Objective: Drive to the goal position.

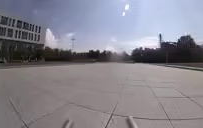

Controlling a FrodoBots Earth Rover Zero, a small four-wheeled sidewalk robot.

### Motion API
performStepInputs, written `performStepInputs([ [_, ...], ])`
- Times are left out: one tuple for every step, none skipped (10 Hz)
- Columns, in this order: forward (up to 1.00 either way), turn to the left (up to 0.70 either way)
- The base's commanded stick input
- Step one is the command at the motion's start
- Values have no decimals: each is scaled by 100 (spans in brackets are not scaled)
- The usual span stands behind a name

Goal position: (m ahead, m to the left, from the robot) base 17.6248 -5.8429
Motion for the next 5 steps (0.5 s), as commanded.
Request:
performStepInputs([
  [70, -9],
  [70, -21],
  [70, -34],
  [70, -25],
  [70, 0],
])
